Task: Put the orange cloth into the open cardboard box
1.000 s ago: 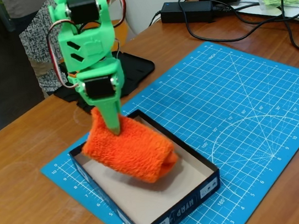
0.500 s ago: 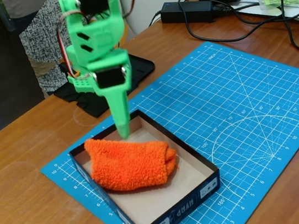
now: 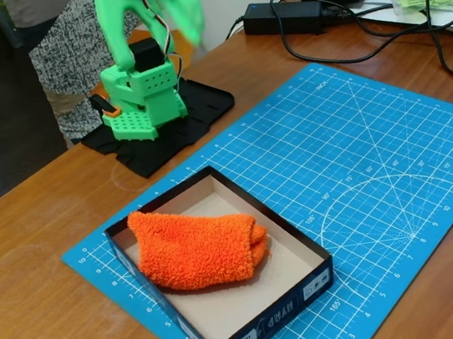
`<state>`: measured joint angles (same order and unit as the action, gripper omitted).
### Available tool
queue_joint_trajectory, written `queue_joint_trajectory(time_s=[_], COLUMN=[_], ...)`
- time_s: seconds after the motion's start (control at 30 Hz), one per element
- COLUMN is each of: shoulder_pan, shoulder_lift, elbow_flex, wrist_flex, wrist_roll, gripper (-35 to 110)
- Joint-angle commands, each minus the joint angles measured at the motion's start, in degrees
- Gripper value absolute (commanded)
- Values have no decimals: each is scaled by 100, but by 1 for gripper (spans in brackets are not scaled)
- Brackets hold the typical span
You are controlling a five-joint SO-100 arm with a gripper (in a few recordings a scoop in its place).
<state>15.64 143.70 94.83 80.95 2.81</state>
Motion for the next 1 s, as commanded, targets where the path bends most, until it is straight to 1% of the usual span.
queue_joint_trajectory(time_s=[0.0, 0.07, 0.13, 0.27, 0.33, 0.4, 0.5, 0.67, 0.97], shoulder_pan=[-598, -562, -360, -352, -114, -255, -562, -536, -677], shoulder_lift=[4052, 4271, 4245, 4966, 4887, 4957, 4966, 4966, 4966], elbow_flex=[2733, 3551, 4412, 6073, 6768, 7339, 7813, 8068, 8068], wrist_flex=[-677, -668, -896, -993, -1318, -1485, -1406, -1494, -1494], wrist_roll=[-255, -378, -439, -562, -527, -677, -510, -413, -492], gripper=[12, 11, 10, 10, 10, 12, 9, 0, 0])
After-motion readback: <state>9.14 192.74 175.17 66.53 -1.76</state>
